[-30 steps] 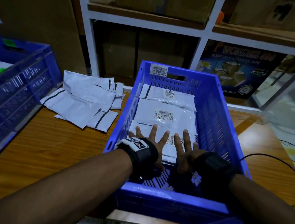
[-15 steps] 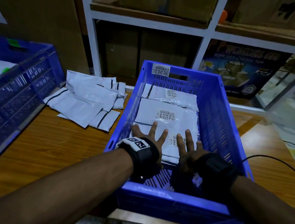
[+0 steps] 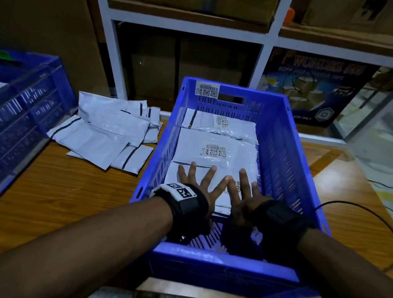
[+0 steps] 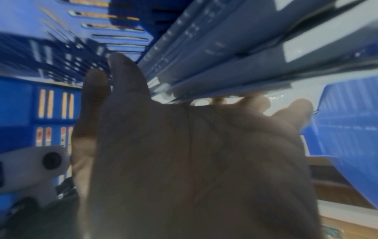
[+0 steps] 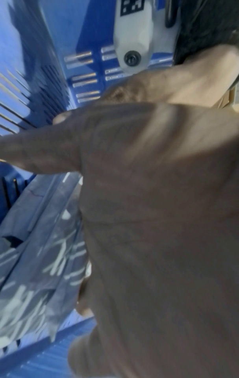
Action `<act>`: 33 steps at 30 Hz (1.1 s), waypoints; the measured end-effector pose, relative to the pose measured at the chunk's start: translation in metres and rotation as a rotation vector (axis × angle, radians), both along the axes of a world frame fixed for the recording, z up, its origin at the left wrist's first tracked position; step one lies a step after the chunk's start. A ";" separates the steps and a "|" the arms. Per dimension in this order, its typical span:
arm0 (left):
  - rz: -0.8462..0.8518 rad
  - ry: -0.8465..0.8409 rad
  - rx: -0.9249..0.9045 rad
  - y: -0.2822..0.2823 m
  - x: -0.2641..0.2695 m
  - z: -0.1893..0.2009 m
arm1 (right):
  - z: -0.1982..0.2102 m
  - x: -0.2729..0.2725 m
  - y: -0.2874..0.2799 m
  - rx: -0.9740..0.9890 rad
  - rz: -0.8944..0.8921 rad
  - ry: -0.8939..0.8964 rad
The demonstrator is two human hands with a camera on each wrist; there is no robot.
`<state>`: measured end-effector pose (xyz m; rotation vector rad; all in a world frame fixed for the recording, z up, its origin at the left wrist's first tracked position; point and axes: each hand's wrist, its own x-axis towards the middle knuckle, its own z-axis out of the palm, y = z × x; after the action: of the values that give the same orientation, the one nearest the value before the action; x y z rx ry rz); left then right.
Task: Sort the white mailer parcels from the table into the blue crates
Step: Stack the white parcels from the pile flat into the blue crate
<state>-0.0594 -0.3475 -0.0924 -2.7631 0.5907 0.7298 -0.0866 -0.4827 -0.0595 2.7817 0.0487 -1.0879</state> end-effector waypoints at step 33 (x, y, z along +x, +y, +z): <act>0.045 0.027 -0.036 0.006 0.000 0.024 | -0.008 0.017 -0.011 0.082 -0.056 -0.117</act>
<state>-0.0594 -0.3418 -0.0689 -2.8127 0.5536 0.7749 -0.0700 -0.4932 -0.0677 2.9314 0.0021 -0.9537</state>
